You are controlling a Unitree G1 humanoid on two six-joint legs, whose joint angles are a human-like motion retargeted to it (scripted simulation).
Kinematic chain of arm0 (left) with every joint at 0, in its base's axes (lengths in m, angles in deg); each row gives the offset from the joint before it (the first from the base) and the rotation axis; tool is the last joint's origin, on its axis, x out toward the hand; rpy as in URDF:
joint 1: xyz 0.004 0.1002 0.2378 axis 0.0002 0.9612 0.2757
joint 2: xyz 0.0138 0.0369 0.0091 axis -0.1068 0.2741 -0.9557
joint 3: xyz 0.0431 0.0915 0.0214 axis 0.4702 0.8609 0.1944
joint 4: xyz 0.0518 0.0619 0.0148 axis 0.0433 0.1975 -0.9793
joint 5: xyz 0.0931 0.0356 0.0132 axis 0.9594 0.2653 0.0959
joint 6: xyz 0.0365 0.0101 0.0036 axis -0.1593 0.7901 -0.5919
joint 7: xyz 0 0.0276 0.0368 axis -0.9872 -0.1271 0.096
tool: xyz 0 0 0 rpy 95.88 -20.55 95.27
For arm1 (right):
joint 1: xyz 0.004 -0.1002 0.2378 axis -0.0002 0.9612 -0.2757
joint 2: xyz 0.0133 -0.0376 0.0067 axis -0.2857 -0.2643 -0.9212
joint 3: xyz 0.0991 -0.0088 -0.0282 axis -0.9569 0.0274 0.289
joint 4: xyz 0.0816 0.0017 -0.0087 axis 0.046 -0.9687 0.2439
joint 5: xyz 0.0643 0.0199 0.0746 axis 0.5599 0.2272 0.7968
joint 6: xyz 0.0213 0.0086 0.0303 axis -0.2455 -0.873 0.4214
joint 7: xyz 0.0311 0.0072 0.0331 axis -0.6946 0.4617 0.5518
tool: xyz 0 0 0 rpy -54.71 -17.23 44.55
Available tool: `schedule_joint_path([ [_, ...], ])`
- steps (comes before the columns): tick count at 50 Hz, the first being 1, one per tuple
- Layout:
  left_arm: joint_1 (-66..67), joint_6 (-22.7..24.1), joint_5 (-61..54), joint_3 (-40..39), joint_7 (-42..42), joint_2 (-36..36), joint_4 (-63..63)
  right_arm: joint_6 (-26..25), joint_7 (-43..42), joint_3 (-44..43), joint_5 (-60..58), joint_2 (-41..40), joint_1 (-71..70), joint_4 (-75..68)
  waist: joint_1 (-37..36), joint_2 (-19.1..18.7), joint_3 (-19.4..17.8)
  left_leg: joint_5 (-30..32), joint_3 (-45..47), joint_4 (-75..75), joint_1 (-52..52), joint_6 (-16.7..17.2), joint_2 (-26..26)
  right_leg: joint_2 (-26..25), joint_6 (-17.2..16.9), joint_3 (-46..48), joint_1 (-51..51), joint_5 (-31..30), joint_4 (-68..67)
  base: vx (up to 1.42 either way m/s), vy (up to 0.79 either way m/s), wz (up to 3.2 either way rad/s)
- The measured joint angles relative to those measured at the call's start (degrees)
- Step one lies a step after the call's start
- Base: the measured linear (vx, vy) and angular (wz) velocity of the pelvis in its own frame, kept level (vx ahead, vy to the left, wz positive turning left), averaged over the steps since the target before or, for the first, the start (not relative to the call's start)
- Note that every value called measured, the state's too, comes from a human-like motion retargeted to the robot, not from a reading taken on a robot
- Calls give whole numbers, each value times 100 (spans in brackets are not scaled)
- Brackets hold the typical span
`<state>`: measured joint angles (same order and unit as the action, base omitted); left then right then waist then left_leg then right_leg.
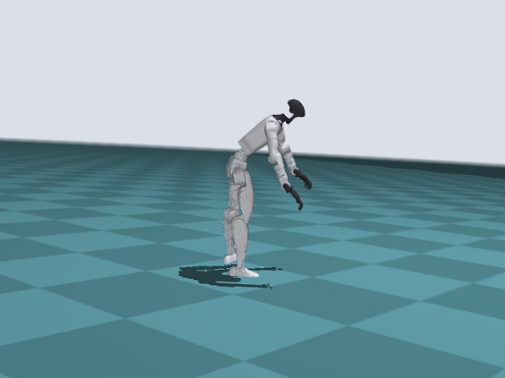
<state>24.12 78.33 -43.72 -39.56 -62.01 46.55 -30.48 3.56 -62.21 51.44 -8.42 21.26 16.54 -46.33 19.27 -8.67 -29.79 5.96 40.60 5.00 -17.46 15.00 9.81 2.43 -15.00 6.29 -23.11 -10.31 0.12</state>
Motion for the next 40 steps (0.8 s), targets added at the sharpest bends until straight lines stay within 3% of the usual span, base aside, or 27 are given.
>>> schedule_joint_path([
  [3, 100, 319, 755, 603, 187, 516, 592, 123, 10, 47, -116, -4, 14, -128, 87, 10, 0, -85, -12, 0, -287, 0, 129, 3, 0, 132, -55, 10, -37, -6, 17, 35],
  [8, 383, 494, 591, 698, 246, 2288, 1142, 196, 42, -176, -52, -46, 114, -165, 237, -33, 0, 121, -81, 0, -500, 0, 227, 31, 0, 272, -107, 121, -164, 3, 18, 33],
  [10, 539, 740, 1233, 930, 306, 2716, 1671, 280, 30, -224, -170, -12, 137, -191, 284, -100, 0, 291, -103, 0, -553, 0, 236, 42, 0, 316, -127, 139, -206, 2, 20, 25],
  [13, 619, 1178, 2455, 1348, 149, 2755, 2578, 459, 124, -40, -234, 157, 113, -138, 235, -192, 0, 457, -81, 0, -606, 0, 212, 65, 0, 349, -147, 89, -208, -1, 21, 5],
  [16, 676, 1221, 2962, 1314, -178, 2248, 2995, 522, 16, -399, 26, 284, 213, 22, 92, -252, 0, 460, -2, 0, -560, 0, 155, 107, 0, 307, -105, 9, -146, 0, 22, -26],
  [20, 620, 682, 1575, 648, -212, 1644, 2051, 320, 33, -217, -278, 415, 190, 10, -230, -148, 0, 380, 182, 0, -408, 0, 75, 175, 0, 173, -3, -100, 4, 3, 21, -51],
  [23, 355, 96, 1259, 103, -226, 1606, 988, 175, -108, -481, -374, 278, 248, -80, -407, 10, 0, 319, 307, 0, -291, 0, 44, 186, 0, 94, 80, -156, 113, 2, 15, -47],
  [25, 235, 88, 1255, 187, -72, 1723, 829, 130, -116, -503, -331, 185, 258, -166, -524, 129, 0, 281, 357, 0, -254, 0, 30, 184, 0, 81, 108, -198, 172, 0, 12, -29],
  [28, 245, 346, 1352, 698, 177, 2095, 1352, 100, -20, -415, -137, -47, 222, -372, -683, 331, 0, 203, 361, 0, -258, 0, 14, 197, 0, 109, 117, -257, 239, 2, 12, -11],
  [35, 1137, 1091, 1488, 782, 951, 2846, 3122, 316, 60, -829, -122, -480, 517, -31, -902, 749, 0, 13, 239, 0, -69, 0, -5, 203, 0, 356, 336, -257, 181, 7, 14, 12],
  [36, 1443, 1228, 1849, 631, 1068, 2630, 3481, 473, 50, -991, -55, -490, 673, 209, -819, 701, 0, -671, 92, -1302, -466, -2, 487, 196, 0, 443, 462, -131, 146, 26, 21, 42],
  [37, 1675, 1319, 1936, 510, 1104, 2500, 3761, 565, 28, -1098, 9, -472, 787, 402, -854, 698, 0, -922, 29, -1738, -554, -3, 647, 199, 0, 495, 554, -89, 129, 17, 17, 23],
  [38, 1761, 1320, 1476, 451, 979, 2539, 3880, 528, -19, -1095, 65, -396, 820, 500, -1123, 787, 0, -309, 134, -438, -21, -1, 144, 222, 0, 477, 580, -216, 150, 6, 12, -5],
  [40, 2112, 1426, 1016, 166, 993, 2331, 4174, 618, -88, -1244, 235, -273, 1010, 784, -1417, 798, 16, -176, 120, 0, 313, 0, -34, 258, 0, 511, 754, -237, 128, 14, 14, 6],
])
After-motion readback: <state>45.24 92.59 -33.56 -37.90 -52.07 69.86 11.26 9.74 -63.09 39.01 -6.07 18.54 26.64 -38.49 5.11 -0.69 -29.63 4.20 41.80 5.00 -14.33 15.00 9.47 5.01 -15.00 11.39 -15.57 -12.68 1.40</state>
